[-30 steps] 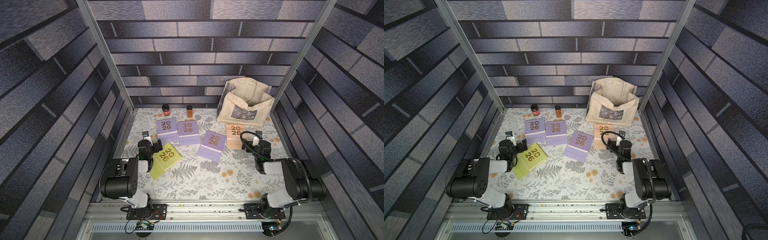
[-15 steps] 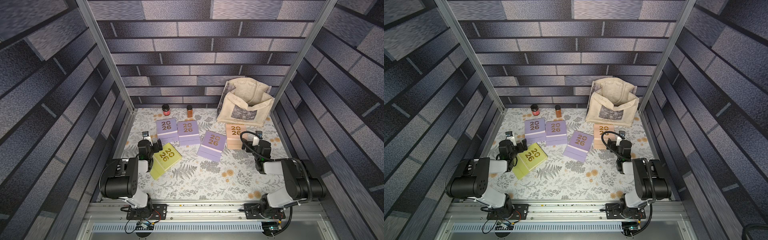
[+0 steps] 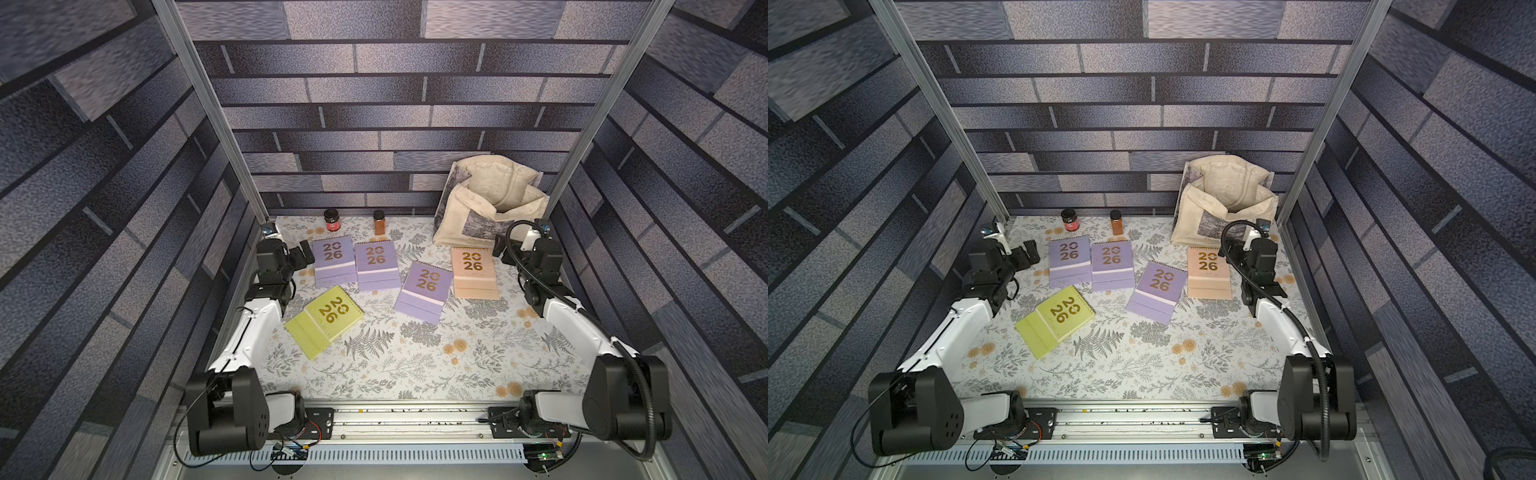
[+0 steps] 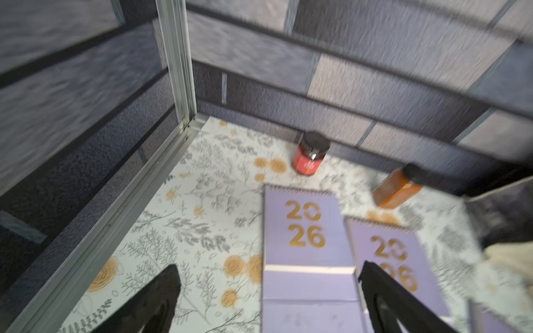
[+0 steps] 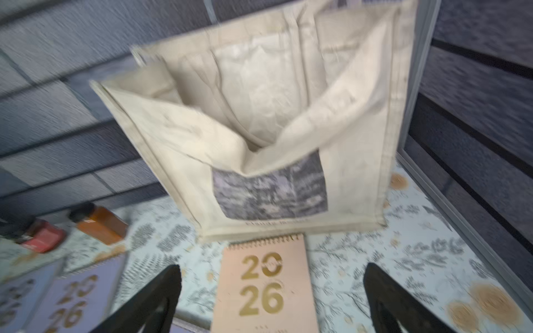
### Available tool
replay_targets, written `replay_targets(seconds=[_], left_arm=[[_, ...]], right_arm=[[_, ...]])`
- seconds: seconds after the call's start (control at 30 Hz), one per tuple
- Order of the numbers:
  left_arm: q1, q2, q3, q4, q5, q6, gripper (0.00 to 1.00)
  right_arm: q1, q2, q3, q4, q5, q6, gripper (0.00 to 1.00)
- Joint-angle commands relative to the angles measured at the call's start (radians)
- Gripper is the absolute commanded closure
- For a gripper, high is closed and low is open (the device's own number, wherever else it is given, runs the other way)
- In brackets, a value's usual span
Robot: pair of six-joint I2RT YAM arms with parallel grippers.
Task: Stack the calendars
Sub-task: Pick up the calendar at the center of the board.
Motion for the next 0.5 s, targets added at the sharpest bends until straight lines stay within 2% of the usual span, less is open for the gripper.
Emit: replay_targets(seconds=[0.0, 0.07, 0.1, 0.2, 0.3, 0.47], left_arm=[[0.083, -0.025, -0.026, -0.21, 0.268, -0.179, 0.0], [0.039, -0.003, 0.044, -0.321, 0.27, -0.131, 0.0], [-0.014, 0.016, 0.081, -0.392, 0.228, -0.082, 0.0], [-0.168, 0.068, 0.147, -0.48, 0.154, 0.007, 0.0], [-0.245, 0.117, 0.172, -0.471, 0.226, 0.007, 0.0], [-0.298, 0.233, 0.227, -0.469, 0.376, -0.013, 0.0]], right_arm=[[0.002, 0.059, -0.008, -0.162, -0.257, 0.175, 0.0], [0.021, 0.088, -0.005, -0.181, -0.319, 0.253, 0.0], [0.05, 0.091, -0.005, -0.199, -0.324, 0.257, 0.0], [0.187, 0.065, -0.016, -0.291, -0.214, 0.231, 0.0], [0.285, 0.056, -0.02, -0.372, -0.134, 0.278, 0.0], [0.388, 0.073, -0.026, -0.482, -0.07, 0.374, 0.0]])
